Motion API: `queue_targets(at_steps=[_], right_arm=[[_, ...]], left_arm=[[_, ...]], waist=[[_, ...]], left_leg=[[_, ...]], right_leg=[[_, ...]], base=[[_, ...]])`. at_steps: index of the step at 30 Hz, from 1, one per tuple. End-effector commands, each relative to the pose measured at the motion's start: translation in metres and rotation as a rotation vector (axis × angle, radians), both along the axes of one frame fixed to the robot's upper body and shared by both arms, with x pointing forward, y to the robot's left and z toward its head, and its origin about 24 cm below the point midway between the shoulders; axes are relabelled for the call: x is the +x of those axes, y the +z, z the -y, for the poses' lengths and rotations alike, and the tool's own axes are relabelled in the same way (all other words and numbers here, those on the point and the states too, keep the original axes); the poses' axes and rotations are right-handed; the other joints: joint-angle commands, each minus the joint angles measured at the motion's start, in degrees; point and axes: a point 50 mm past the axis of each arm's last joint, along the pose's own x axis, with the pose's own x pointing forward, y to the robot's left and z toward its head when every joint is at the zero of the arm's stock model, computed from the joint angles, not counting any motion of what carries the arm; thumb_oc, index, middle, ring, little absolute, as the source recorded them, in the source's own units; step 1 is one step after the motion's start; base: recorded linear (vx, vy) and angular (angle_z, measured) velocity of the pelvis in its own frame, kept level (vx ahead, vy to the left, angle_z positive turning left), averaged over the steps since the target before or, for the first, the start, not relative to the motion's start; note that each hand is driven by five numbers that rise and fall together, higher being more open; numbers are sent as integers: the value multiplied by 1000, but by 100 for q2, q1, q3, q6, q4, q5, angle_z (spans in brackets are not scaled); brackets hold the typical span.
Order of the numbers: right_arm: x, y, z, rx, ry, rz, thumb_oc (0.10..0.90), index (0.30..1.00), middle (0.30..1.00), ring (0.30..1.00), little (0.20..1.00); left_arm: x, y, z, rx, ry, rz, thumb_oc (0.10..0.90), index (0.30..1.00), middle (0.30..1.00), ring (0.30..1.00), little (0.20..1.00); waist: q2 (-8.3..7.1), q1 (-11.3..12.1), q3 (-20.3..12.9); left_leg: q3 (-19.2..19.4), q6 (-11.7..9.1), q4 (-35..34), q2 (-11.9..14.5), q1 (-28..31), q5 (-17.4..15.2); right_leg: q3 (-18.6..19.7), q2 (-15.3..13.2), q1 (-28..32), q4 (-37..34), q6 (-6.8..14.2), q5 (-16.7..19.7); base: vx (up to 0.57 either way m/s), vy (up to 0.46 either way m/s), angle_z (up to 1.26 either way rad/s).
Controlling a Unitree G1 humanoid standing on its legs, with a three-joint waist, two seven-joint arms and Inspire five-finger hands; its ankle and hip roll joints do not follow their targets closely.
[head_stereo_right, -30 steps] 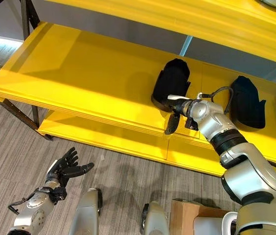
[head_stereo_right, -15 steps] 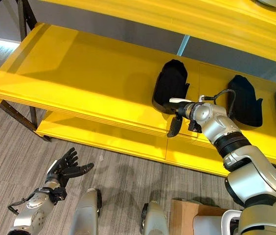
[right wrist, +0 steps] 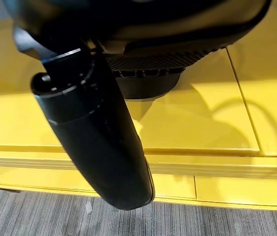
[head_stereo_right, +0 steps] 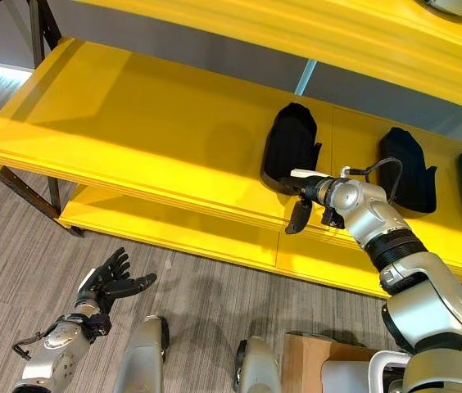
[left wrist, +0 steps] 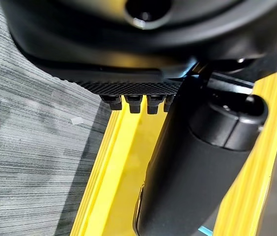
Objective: Move parts from the plastic box to the shelf.
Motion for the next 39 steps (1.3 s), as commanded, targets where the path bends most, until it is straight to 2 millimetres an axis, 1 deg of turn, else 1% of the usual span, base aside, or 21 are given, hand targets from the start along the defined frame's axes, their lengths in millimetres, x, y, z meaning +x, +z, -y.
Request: queue_targets(at_steps=[1, 10, 17, 23, 26, 28, 29, 30, 31, 32, 33, 34, 35, 36, 38, 39], right_arm=[[-13, -11, 40, -58, -122, -58, 900, 1000, 1000, 1000, 1000], [-12, -6, 33, -51, -92, -39, 900, 1000, 1000, 1000, 1000], [-15, -7, 36, -88, -86, -54, 900, 1000, 1000, 1000, 1000], [-16, -4, 40, -109, -88, -48, 900, 1000, 1000, 1000, 1000], [-16, 0, 39, -115, -82, -34, 900, 1000, 1000, 1000, 1000], [-14, 17, 36, -88, -73, 34, 900, 1000, 1000, 1000, 1000], [-13, 30, 36, -81, -69, 83, 900, 1000, 1000, 1000, 1000], [-13, 38, 34, -79, -59, 105, 900, 1000, 1000, 1000, 1000], [-13, 38, 34, -80, -59, 106, 900, 1000, 1000, 1000, 1000], [-12, 52, 30, -57, -43, 158, 900, 1000, 1000, 1000, 1000], [-12, 61, 27, -42, -33, 190, 900, 1000, 1000, 1000, 1000], [-12, 61, 27, -42, -33, 191, 900, 1000, 1000, 1000, 1000], [-13, 72, 22, -15, -14, 235, 900, 1000, 1000, 1000, 1000], [-13, 78, 20, -8, -7, 258, 900, 1000, 1000, 1000, 1000], [-13, 82, 20, -5, -6, 270, 900, 1000, 1000, 1000, 1000], [-12, 88, 18, 13, -4, 297, 900, 1000, 1000, 1000, 1000]], left_arm=[[8, 26, -3, 39, -20, 143, 900, 1000, 1000, 1000, 1000], [8, 28, -5, 38, -10, 149, 900, 1000, 1000, 1000, 1000], [6, 24, -6, 39, -5, 134, 900, 1000, 1000, 1000, 1000], [4, 22, -7, 37, -2, 126, 900, 1000, 1000, 1000, 1000], [5, 25, -6, 39, -5, 137, 900, 1000, 1000, 1000, 1000], [5, 23, -8, 38, 5, 128, 900, 1000, 1000, 1000, 1000], [5, 23, -9, 38, 10, 130, 900, 1000, 1000, 1000, 1000], [5, 23, -9, 34, 12, 130, 900, 1000, 1000, 1000, 1000], [5, 23, -9, 34, 12, 131, 900, 1000, 1000, 1000, 1000], [5, 23, -9, 29, 18, 131, 900, 1000, 1000, 1000, 1000], [5, 23, -10, 28, 24, 133, 900, 1000, 1000, 1000, 1000], [5, 23, -10, 27, 24, 133, 900, 1000, 1000, 1000, 1000], [5, 24, -11, 25, 31, 137, 900, 1000, 1000, 1000, 1000], [4, 24, -12, 25, 32, 141, 900, 1000, 1000, 1000, 1000], [5, 25, -12, 24, 34, 142, 900, 1000, 1000, 1000, 1000], [4, 25, -14, 23, 42, 143, 900, 1000, 1000, 1000, 1000]], waist=[[27, 33, -323], [31, 15, -356], [22, 9, -380], [24, 8, -386], [24, 3, -387], [16, -24, -390], [4, -39, -399], [-2, -48, -403], [0, -49, -401], [-14, -60, -414], [-20, -62, -424], [-19, -63, -423], [-30, -76, -441], [-34, -78, -457], [-37, -81, -464], [-42, -87, -482]], left_leg=[[-523, -455, -387, 763, 212, 351], [-525, -441, -355, 760, 166, 336], [-519, -444, -396, 760, 152, 350], [-525, -441, -381, 764, 141, 348], [-527, -443, -382, 770, 139, 351], [-532, -443, -357, 774, 132, 346], [-534, -445, -352, 777, 131, 344], [-529, -447, -356, 781, 138, 342], [-527, -447, -357, 781, 139, 342], [-514, -451, -351, 791, 136, 337], [-512, -452, -363, 794, 138, 336], [-511, -452, -364, 794, 139, 336], [-505, -453, -354, 795, 131, 330], [-496, -455, -354, 796, 125, 329], [-494, -455, -350, 797, 123, 328], [-492, -455, -342, 796, 115, 326]], right_leg=[[164, -112, 173, -235, -44, 458], [172, -111, 139, -230, -42, 472], [173, -113, 137, -253, -39, 494], [179, -107, 101, -222, -39, 489], [179, -100, 98, -221, -40, 485], [183, -91, 91, -206, -45, 479], [185, -90, 93, -217, -46, 478], [187, -87, 97, -223, -45, 478], [188, -87, 98, -223, -45, 478], [189, -86, 90, -217, -45, 481], [197, -80, 86, -215, -44, 478], [197, -80, 85, -215, -44, 478], [198, -82, 80, -213, -46, 484], [194, -82, 83, -227, -46, 488], [197, -84, 82, -234, -44, 493], [200, -80, 85, -244, -39, 502]], base=[[0, 0, 0], [0, 0, 0], [0, 0, 0], [0, 0, 0], [0, 0, 0], [0, 0, 0], [0, 0, 0], [0, 0, 0], [0, 0, 0], [0, 0, 0], [0, 0, 0], [0, 0, 0], [0, 0, 0], [0, 0, 0], [0, 0, 0], [0, 0, 0]])
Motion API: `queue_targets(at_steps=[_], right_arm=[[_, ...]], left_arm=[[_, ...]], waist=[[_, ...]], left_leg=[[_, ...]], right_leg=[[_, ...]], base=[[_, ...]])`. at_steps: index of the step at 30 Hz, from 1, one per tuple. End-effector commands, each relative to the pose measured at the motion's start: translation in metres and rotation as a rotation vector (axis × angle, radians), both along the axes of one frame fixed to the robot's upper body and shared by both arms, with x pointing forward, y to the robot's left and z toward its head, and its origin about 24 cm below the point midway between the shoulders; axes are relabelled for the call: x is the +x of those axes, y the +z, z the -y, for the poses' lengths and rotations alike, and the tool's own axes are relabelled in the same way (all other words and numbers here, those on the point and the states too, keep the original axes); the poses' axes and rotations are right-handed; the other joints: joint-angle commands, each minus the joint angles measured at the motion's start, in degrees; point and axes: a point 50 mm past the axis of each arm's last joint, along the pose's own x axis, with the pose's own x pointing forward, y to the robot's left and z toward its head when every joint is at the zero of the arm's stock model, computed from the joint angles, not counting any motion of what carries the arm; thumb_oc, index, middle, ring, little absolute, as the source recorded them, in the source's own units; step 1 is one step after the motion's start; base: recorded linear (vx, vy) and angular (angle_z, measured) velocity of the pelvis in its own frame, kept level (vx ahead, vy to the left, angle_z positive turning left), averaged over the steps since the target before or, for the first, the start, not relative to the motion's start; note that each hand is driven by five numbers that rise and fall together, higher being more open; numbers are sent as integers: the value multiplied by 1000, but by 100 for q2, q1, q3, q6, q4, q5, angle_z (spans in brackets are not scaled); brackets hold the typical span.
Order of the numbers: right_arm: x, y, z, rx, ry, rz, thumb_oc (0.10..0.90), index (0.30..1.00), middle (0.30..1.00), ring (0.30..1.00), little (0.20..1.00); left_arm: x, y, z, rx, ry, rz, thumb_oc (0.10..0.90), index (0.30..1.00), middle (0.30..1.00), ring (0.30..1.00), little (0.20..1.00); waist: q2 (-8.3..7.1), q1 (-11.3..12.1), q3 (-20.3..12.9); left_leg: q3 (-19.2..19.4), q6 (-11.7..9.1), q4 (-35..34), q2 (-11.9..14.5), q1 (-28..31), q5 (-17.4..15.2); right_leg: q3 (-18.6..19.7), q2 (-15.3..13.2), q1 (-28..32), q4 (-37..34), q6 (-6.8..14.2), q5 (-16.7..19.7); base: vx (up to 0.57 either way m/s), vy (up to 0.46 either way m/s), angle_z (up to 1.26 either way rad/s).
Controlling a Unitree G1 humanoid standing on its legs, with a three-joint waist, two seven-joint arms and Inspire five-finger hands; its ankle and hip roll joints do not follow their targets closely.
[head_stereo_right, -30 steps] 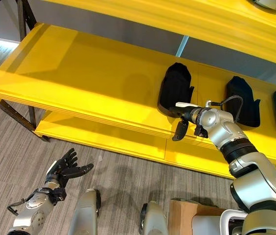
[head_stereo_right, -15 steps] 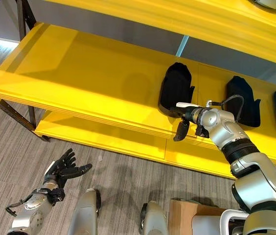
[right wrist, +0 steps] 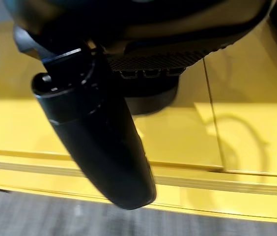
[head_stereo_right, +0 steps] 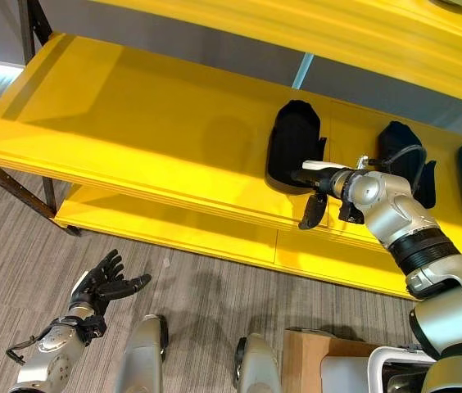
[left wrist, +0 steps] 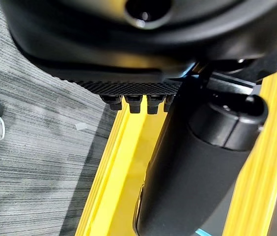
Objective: Move parts from the plastic box to the shelf.
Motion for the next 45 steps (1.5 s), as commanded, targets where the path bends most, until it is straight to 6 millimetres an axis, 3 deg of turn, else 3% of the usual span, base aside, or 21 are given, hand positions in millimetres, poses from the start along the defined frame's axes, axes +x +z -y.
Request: queue_targets(at_steps=[1, 12, 17, 25, 31, 39, 45], right_arm=[[-1, 62, 12, 57, -41, 248, 900, 1000, 1000, 1000, 1000], [-6, 85, 9, 77, -27, 396, 900, 1000, 1000, 1000, 1000], [-10, 81, 8, 105, -15, 451, 900, 1000, 1000, 1000, 1000], [-21, 78, 25, 46, -102, 642, 900, 1000, 1000, 1000, 1000], [-24, 51, 26, 75, -182, 733, 900, 1000, 1000, 1000, 1000], [-22, 10, 22, 144, -254, 684, 900, 1000, 1000, 1000, 1000], [-20, -2, 17, 219, -289, 701, 900, 1000, 1000, 1000, 1000]], left_arm=[[9, 26, -5, 26, 1, 151, 900, 1000, 1000, 1000, 1000], [7, 23, -8, 22, 30, 142, 900, 1000, 1000, 1000, 1000], [7, 24, -9, 32, 39, 148, 900, 1000, 1000, 1000, 1000], [6, 25, -11, 67, 69, 157, 900, 1000, 1000, 1000, 1000], [3, 21, -11, 93, 95, 143, 900, 1000, 1000, 1000, 1000], [2, 17, -6, 94, 103, 128, 900, 1000, 1000, 1000, 1000], [3, 15, -3, 105, 99, 121, 900, 1000, 1000, 1000, 1000]], waist=[[-38, 61, -493], [-37, 26, -538], [-26, -7, -550], [28, -61, -557], [131, -78, -520], [185, -89, -504], [212, -100, -487]], left_leg=[[-501, -455, -352, 791, 212, 325], [-476, -430, -339, 779, 202, 299], [-457, -419, -347, 773, 209, 292], [-419, -402, -276, 774, 168, 224], [-389, -375, -233, 765, 146, 173], [-403, -366, -202, 762, 92, 152], [-407, -363, -185, 768, 95, 135]], right_leg=[[176, -79, 196, -267, -37, 506], [201, -80, 191, -302, -35, 534], [211, -85, 193, -334, -25, 572], [217, -79, 171, -333, -13, 606], [224, -70, 135, -297, -20, 621], [226, -56, 92, -259, -15, 593], [252, -51, 65, -218, -17, 579]], base=[[0, 0, 0], [0, 0, 0], [0, 0, 0], [0, 0, 0], [3, 5, -7], [-1, 2, -3], [0, 0, 0]])
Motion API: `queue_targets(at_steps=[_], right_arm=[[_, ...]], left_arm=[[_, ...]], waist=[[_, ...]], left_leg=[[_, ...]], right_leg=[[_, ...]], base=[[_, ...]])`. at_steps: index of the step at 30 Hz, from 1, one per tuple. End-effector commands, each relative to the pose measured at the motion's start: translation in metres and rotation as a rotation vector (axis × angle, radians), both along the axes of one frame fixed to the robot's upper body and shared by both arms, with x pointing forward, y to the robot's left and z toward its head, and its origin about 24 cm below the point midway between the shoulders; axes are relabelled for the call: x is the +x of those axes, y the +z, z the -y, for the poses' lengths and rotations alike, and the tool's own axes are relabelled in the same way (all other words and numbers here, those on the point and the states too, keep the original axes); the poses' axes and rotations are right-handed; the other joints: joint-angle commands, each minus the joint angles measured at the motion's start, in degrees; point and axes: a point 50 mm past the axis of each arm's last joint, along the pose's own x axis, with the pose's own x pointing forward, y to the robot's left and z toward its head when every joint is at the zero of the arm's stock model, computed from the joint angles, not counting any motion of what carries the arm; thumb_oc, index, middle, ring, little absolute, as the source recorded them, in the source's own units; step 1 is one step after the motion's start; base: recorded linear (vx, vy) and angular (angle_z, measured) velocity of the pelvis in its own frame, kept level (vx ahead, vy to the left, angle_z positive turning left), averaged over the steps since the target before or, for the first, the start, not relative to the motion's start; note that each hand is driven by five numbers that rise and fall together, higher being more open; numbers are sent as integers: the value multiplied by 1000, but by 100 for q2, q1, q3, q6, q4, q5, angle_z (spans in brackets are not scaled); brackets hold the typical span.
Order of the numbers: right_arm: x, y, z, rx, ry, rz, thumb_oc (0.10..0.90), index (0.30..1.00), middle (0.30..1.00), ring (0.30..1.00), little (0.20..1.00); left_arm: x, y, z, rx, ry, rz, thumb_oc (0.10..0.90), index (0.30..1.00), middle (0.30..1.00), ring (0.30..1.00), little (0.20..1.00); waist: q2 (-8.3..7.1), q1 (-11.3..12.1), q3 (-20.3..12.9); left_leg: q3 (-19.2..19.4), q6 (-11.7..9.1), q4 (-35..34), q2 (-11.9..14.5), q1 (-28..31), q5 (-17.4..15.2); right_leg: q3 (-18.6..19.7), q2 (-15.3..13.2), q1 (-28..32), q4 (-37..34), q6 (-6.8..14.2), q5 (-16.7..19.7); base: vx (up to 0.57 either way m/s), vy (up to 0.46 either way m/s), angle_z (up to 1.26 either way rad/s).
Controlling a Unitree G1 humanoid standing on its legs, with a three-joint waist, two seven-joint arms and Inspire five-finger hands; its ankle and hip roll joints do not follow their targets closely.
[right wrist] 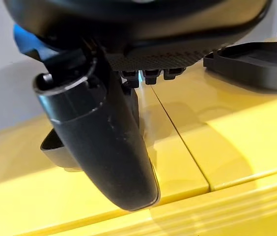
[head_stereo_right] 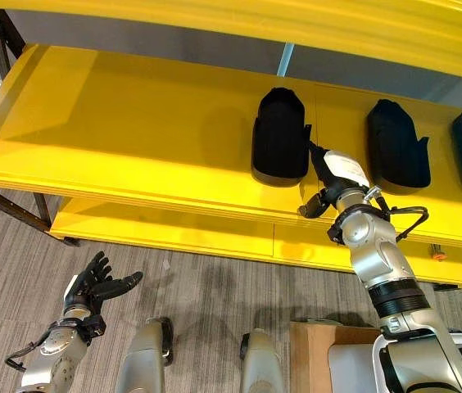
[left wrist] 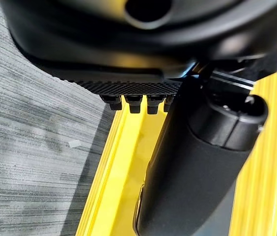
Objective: Move parts from the plastic box to the shelf.
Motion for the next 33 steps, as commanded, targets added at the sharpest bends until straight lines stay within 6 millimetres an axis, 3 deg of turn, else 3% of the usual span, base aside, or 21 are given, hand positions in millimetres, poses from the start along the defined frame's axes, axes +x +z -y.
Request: queue_targets(at_steps=[1, 7, 20, 33], right_arm=[[1, 41, 5, 45, -60, 266, 900, 1000, 1000, 1000, 1000], [2, 40, 1, 42, -73, 303, 900, 1000, 1000, 1000, 1000], [-4, 86, -3, -125, -141, 546, 900, 1000, 1000, 1000, 1000], [2, 85, -10, -112, -136, 550, 900, 1000, 1000, 1000, 1000]], left_arm=[[6, 19, -3, 104, -29, 108, 900, 1000, 1000, 1000, 1000], [6, 19, -2, 113, -26, 107, 900, 1000, 1000, 1000, 1000], [3, 22, -5, 145, -11, 112, 900, 1000, 1000, 1000, 1000], [5, 22, -2, 145, -19, 116, 900, 1000, 1000, 1000, 1000]], waist=[[-50, 71, -470], [-31, 70, -466], [-1, 109, -504], [13, 121, -512]], left_leg=[[-569, -358, -189, 674, 100, 212], [-580, -352, -172, 668, 83, 207], [-610, -340, -151, 635, -6, 225], [-630, -342, -127, 620, -74, 225]], right_leg=[[65, -118, 225, -245, -9, 583], [75, -124, 206, -216, -5, 561], [110, -133, 112, -168, -20, 545], [136, -120, 16, -111, -27, 513]], base=[[0, 0, 0], [1, 0, -1], [0, 0, 0], [0, 0, 0]])
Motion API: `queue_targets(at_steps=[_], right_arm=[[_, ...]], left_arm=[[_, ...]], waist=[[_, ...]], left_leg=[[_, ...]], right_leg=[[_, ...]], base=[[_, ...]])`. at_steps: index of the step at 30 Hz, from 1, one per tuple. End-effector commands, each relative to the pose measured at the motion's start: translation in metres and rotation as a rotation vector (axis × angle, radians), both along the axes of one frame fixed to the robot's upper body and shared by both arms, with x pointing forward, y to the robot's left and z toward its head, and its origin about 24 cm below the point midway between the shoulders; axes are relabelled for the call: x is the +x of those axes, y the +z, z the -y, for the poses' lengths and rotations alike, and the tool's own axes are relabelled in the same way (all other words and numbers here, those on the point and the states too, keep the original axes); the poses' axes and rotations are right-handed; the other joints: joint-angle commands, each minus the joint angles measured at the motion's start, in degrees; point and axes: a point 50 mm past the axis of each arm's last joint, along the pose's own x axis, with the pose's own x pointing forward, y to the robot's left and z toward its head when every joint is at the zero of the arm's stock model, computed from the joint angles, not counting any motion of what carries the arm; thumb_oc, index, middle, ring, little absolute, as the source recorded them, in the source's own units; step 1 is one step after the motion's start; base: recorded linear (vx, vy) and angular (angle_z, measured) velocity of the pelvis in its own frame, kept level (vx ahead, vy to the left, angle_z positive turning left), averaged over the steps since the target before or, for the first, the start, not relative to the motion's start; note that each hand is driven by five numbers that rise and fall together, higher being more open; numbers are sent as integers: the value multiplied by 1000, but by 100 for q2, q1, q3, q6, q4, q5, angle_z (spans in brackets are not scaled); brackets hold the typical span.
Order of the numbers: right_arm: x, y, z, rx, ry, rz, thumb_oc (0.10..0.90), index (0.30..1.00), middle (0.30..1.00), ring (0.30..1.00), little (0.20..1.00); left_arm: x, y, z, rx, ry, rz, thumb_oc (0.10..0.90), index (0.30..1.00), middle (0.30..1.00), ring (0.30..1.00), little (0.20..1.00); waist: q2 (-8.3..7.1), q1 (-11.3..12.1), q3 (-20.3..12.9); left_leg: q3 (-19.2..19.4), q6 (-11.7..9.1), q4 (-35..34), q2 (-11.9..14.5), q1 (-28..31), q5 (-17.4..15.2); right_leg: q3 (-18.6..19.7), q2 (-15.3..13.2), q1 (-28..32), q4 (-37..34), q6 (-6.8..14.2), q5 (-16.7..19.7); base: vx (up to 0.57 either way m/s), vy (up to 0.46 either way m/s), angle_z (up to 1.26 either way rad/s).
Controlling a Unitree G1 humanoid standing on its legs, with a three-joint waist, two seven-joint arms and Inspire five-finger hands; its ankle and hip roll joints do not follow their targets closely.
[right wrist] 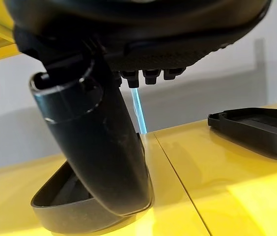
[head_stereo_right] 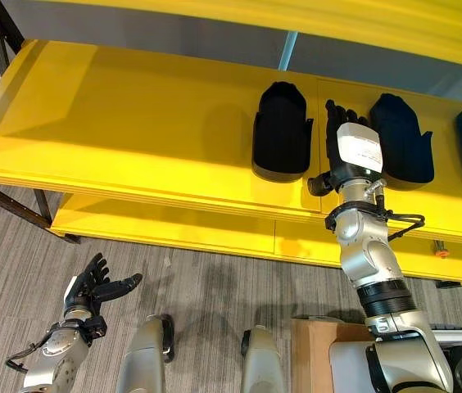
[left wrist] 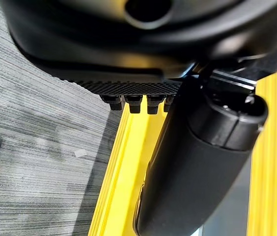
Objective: Move parts from the plastic box to the shelf.
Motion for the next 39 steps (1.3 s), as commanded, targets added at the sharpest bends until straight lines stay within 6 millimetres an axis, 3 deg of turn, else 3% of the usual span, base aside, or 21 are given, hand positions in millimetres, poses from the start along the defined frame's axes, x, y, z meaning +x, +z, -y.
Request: queue_targets(at_steps=[1, 23, 39], right_arm=[[5, 58, -2, -22, -14, 245, 900, 1000, 1000, 1000, 1000], [16, 46, -24, 70, 82, 182, 900, 1000, 1000, 1000, 1000], [22, 50, -23, 77, 77, 171, 900, 1000, 1000, 1000, 1000]], left_arm=[[7, 23, -1, 96, -45, 131, 900, 1000, 1000, 1000, 1000], [7, 23, -4, 103, -21, 128, 900, 1000, 1000, 1000, 1000], [8, 26, -7, 114, -15, 138, 900, 1000, 1000, 1000, 1000]], waist=[[-14, 102, -502], [-21, 170, -431], [3, 230, -397]], left_leg=[[-625, -332, -232, 615, 124, 217], [-620, -320, -206, 592, 121, 212], [-671, -328, -184, 576, 32, 245]], right_leg=[[87, -121, 258, -285, -7, 529], [83, -174, 237, -219, 5, 502], [57, -172, 134, -123, -14, 488]], base=[[0, 0, 0], [0, 0, 0], [0, 0, 0]])
